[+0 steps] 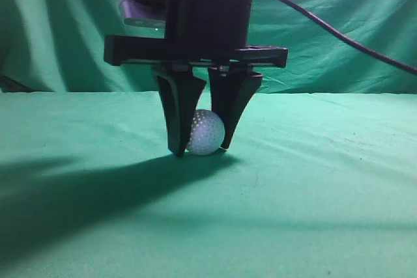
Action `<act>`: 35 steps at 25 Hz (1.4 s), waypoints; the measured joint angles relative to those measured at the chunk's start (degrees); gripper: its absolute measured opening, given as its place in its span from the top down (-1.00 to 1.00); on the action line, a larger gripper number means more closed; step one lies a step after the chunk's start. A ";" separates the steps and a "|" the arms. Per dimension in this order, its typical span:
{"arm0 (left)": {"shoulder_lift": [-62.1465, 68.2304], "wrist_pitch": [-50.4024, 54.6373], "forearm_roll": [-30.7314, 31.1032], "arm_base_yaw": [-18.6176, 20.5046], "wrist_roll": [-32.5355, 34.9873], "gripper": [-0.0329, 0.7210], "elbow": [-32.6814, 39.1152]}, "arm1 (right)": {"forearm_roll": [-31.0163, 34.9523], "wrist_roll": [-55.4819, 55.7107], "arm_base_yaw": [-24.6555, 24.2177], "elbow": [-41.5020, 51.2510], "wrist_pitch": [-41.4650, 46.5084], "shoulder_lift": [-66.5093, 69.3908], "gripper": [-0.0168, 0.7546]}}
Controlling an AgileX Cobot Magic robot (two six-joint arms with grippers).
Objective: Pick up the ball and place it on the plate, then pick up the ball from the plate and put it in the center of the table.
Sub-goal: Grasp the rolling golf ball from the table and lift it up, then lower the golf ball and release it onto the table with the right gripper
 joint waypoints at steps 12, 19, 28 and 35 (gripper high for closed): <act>-1.61 0.00 -0.23 0.00 0.00 0.91 0.00 | -4.93 -0.12 0.00 -23.88 6.77 2.34 0.14; -1.61 -0.11 -0.12 0.00 0.11 0.91 0.00 | -6.20 -0.22 -0.25 -32.59 9.72 11.31 0.14; -1.61 -0.32 -0.04 0.00 0.11 0.91 0.00 | -6.43 -0.22 -0.25 -34.46 6.97 18.73 0.14; -1.61 -0.32 -0.04 0.00 0.11 0.91 0.00 | -6.57 -0.22 -0.25 -34.59 5.23 19.73 0.14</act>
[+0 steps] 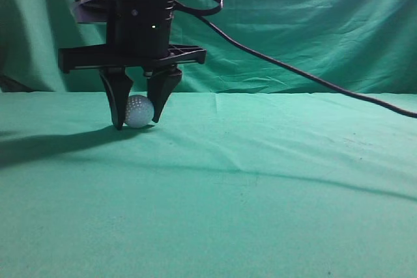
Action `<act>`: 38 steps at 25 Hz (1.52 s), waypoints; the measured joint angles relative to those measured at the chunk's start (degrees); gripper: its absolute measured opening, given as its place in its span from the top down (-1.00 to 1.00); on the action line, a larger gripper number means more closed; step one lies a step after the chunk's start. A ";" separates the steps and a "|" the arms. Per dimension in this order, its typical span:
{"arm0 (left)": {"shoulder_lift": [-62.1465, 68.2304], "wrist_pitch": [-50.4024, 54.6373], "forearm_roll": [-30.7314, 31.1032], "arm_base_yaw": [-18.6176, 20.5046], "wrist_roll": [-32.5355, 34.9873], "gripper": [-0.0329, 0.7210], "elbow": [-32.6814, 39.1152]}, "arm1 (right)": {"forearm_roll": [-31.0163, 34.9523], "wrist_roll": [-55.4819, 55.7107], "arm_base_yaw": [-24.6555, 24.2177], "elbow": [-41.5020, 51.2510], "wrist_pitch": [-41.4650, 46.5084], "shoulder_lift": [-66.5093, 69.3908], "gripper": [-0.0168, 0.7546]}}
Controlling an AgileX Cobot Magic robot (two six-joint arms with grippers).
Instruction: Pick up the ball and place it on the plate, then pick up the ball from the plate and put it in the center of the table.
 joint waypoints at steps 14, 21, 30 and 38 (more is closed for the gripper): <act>0.00 -0.94 0.00 0.00 0.00 0.91 0.00 | 0.12 0.00 0.00 -7.86 9.98 0.22 -0.47; 0.00 -4.37 0.00 0.00 0.11 0.91 0.00 | 0.12 0.00 0.00 -14.44 16.25 -7.02 0.33; 0.00 0.80 -0.86 -1.08 0.11 0.91 -1.63 | 0.12 0.00 0.00 -14.03 17.22 -23.75 0.96; -4.97 3.98 -4.87 -1.12 0.01 0.91 -4.10 | -1.75 0.00 0.00 0.41 17.64 -45.70 0.96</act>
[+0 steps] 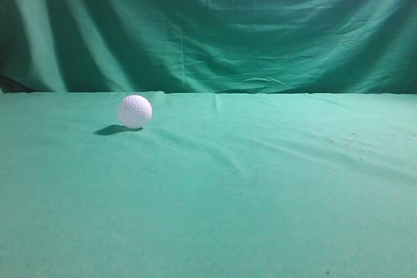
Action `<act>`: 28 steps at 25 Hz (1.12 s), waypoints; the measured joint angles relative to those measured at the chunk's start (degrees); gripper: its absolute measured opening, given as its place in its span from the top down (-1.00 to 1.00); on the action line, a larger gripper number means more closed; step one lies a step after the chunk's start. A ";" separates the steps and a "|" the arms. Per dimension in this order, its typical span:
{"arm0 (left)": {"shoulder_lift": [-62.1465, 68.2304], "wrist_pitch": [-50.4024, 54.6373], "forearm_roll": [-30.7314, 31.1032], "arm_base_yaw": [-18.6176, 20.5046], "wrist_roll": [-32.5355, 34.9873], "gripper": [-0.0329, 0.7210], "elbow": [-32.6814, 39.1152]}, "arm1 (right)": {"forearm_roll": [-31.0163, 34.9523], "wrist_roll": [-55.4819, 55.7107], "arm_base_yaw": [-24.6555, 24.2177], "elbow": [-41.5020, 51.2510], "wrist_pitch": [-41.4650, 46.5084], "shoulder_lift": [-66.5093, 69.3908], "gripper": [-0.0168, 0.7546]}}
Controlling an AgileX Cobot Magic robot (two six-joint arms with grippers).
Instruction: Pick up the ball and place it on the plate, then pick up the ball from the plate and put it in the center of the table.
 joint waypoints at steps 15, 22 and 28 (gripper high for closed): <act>-17.85 9.57 12.18 0.00 -4.87 0.91 -0.38 | 1.65 0.00 0.00 41.69 -11.52 -37.28 0.96; -17.85 7.69 18.82 0.00 -11.10 0.91 -0.38 | 3.70 0.00 0.00 58.68 -18.90 -57.00 0.96; -17.85 6.97 18.82 0.00 -11.79 0.91 -0.38 | 4.47 0.00 0.00 71.36 -24.23 -72.54 0.96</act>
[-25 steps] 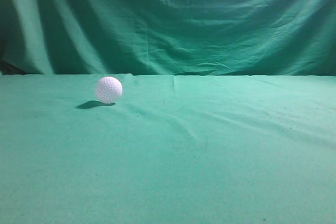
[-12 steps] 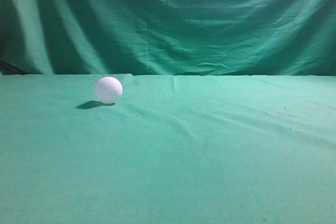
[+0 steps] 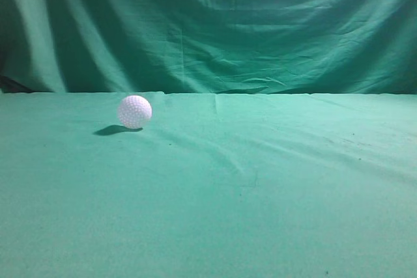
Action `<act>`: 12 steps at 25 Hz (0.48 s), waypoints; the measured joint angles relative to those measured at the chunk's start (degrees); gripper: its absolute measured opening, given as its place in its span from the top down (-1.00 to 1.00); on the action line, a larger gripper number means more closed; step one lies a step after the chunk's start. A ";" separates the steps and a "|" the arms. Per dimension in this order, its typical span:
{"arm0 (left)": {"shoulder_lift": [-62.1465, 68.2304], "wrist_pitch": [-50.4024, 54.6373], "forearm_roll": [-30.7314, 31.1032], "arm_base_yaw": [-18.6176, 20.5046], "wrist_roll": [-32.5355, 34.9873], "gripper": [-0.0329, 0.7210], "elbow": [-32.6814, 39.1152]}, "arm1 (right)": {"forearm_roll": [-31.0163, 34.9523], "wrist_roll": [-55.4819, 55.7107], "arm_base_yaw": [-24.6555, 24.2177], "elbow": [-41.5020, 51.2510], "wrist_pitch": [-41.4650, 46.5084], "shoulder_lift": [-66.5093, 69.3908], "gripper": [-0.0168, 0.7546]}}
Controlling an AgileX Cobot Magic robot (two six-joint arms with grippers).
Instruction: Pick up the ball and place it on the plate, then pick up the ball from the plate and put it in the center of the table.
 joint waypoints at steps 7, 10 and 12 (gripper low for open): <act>-0.08 -1.61 0.03 0.00 0.00 0.91 1.17 | 1.46 0.00 0.00 11.03 -4.43 -12.83 0.96; -0.08 -4.65 -0.77 0.00 -0.09 0.91 4.48 | 3.64 0.00 0.00 16.22 -8.28 -15.09 0.96; -0.08 -5.84 -1.04 0.00 -0.09 0.91 6.16 | 5.36 0.00 0.00 19.86 -11.21 -15.35 0.96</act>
